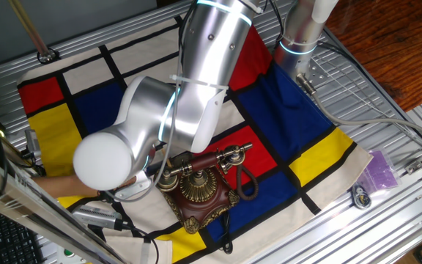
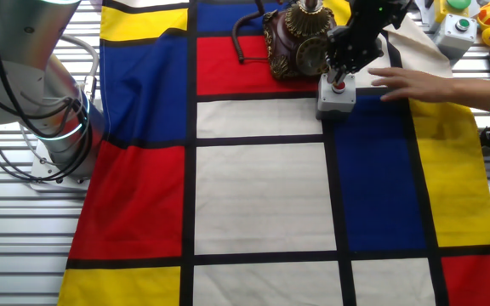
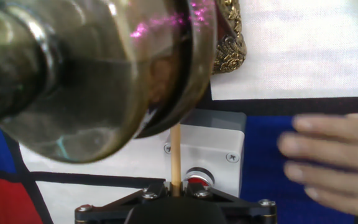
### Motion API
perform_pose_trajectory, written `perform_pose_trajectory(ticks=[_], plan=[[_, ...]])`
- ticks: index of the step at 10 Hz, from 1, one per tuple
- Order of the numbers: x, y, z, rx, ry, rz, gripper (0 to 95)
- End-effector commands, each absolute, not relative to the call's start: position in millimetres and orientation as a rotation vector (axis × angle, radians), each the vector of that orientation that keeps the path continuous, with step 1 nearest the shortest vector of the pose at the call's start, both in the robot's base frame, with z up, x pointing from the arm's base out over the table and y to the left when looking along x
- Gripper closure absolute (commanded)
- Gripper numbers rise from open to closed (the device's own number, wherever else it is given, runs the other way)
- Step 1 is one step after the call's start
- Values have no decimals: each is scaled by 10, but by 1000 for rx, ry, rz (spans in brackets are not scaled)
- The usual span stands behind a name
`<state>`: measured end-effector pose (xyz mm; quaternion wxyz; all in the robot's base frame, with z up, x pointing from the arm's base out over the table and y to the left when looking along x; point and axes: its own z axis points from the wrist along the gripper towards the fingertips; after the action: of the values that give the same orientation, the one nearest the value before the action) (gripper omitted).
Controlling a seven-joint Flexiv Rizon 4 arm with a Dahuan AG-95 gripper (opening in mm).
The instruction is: Dial a number on an old rotary phone
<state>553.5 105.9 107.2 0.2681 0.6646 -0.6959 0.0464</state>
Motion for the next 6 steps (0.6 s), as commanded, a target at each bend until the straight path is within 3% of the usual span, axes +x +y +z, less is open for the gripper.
perform_pose_trajectory(ticks=[1, 6], plan=[[5547, 1063, 1080, 1791, -1887, 121, 950], [5545, 1070, 1090, 1788, -1887, 123, 950]])
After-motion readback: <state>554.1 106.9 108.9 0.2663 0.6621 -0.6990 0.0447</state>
